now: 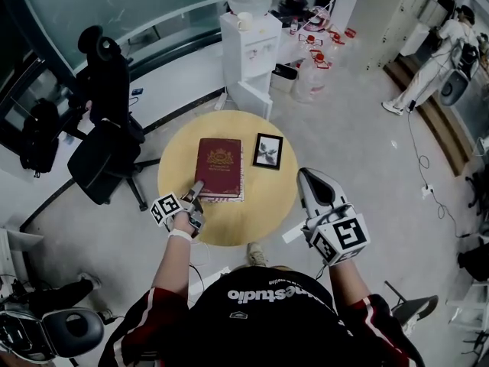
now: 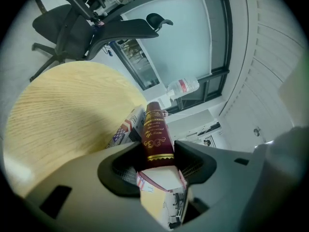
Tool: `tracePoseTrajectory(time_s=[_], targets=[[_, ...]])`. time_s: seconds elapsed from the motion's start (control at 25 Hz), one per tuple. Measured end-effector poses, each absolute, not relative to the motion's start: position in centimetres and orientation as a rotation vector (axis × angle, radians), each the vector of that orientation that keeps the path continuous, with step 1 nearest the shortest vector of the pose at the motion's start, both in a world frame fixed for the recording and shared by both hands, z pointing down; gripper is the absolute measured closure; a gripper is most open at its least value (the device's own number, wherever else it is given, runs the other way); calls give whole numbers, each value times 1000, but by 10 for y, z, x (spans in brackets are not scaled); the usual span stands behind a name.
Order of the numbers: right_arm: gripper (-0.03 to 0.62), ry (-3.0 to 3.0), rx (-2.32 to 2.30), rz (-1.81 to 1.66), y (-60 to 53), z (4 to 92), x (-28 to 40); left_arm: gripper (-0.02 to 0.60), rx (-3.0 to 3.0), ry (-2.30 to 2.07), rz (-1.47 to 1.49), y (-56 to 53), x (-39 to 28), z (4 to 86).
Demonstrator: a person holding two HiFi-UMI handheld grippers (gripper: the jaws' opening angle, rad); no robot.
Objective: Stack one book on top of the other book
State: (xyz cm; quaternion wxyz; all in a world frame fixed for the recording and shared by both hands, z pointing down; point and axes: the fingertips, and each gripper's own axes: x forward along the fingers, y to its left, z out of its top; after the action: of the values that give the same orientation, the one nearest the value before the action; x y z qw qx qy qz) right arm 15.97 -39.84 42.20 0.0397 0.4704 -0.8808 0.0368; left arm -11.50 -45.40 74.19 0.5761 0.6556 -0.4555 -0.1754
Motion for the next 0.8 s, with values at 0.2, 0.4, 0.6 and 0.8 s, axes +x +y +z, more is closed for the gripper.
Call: tracePoseTrajectory(time_s=[0.2,0.4,0.6,0.8], targets=[[569,-2691,1443,146,-411,430,158,348,1534,-1079,-384,-460,-116,753],[569,-2691,1442,167,-416,434,155,347,1537,-1059,-360,-458,-107,762],[569,-2699,1442,190,-422,436,151,331,1562,-1063,-266,-460,-104,770],[569,-2702,1436,204,-419,438,154,294,1618,-1184,-78,-461,-111,777]])
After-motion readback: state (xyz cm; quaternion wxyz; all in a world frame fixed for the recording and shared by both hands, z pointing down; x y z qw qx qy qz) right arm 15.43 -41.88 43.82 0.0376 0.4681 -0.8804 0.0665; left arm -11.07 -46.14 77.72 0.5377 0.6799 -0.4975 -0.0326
